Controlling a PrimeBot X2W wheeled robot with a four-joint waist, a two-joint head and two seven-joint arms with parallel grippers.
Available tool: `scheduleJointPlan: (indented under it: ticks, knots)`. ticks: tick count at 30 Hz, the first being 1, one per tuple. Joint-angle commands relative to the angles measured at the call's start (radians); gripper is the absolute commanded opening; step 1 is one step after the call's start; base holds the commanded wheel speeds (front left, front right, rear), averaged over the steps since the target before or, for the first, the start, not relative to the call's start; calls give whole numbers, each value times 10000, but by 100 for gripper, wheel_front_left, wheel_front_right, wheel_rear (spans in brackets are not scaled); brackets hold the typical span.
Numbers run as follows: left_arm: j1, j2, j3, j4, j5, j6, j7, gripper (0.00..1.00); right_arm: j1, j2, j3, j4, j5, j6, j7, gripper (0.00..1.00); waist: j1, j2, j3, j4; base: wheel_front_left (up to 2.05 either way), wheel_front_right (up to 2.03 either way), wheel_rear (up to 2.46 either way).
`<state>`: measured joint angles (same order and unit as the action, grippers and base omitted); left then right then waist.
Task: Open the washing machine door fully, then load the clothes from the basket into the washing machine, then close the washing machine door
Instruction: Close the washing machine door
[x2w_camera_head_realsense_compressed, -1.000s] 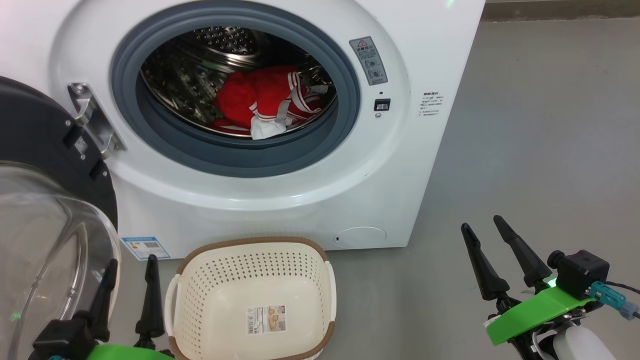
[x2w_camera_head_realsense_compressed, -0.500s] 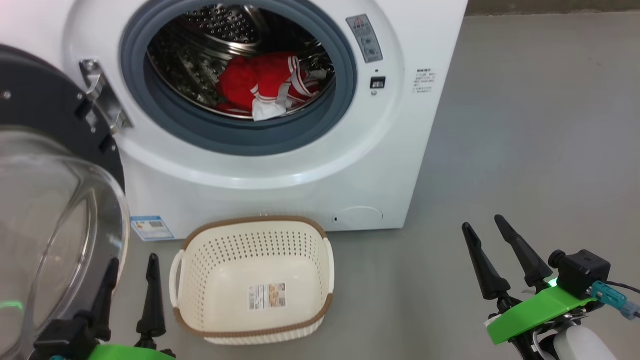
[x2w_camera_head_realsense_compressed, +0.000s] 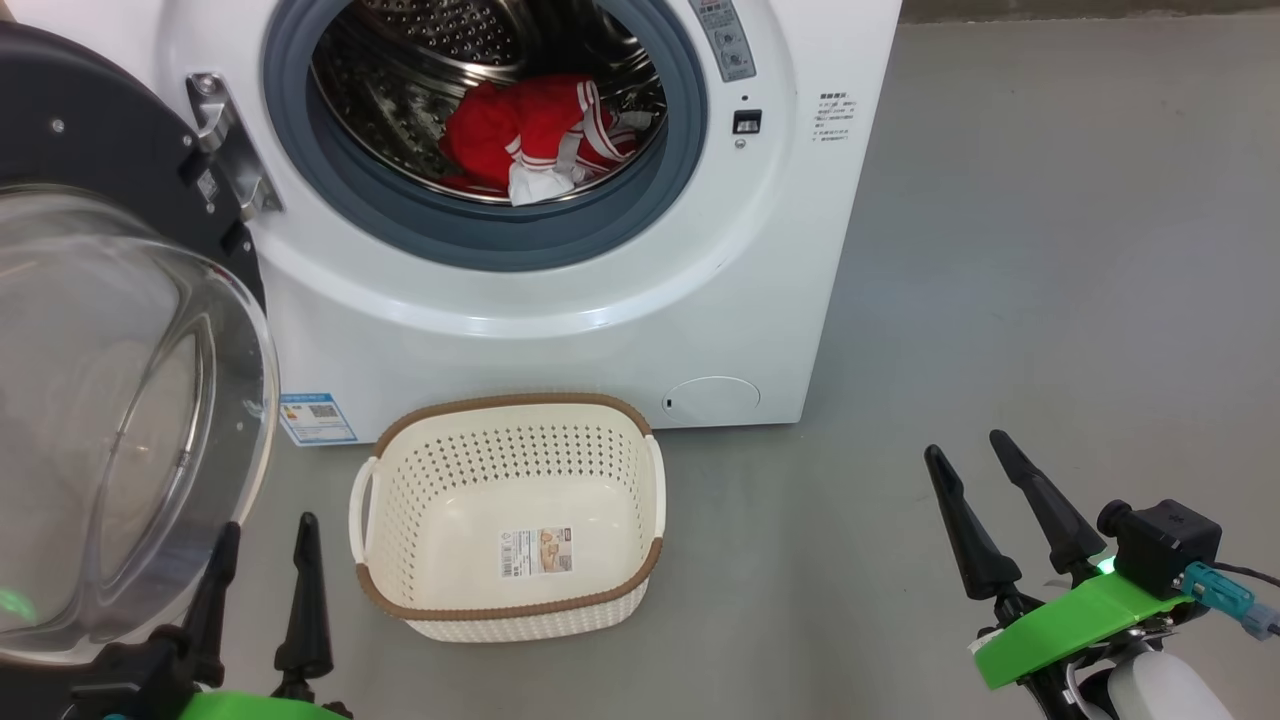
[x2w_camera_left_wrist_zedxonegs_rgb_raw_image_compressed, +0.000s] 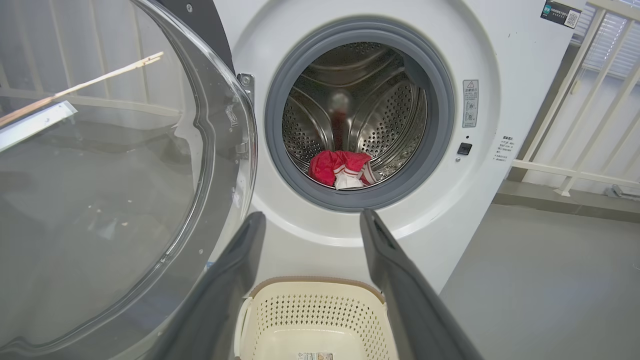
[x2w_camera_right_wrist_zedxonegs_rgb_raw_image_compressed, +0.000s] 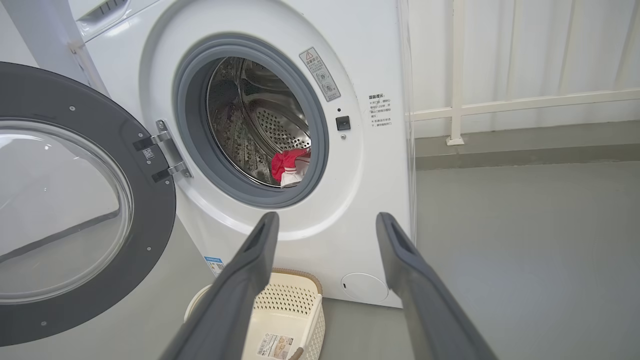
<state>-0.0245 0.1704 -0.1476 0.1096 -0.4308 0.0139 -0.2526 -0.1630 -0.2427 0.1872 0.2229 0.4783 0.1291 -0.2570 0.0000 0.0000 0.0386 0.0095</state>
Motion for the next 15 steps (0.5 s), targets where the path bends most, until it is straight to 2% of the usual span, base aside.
scheduleJointPlan:
  ticks: [1,15]
  knots:
    - [-178,122,405,-170,81,-27,-91,100,-14,-83,210,-214,38,16,-48,100,0,0,-7,0,0,0,0]
    - [-188,112,431,-174,119,-27,-91,100,-10,-91,216,-254,29,16,-48,100,0,0,75,21,0,0,0]
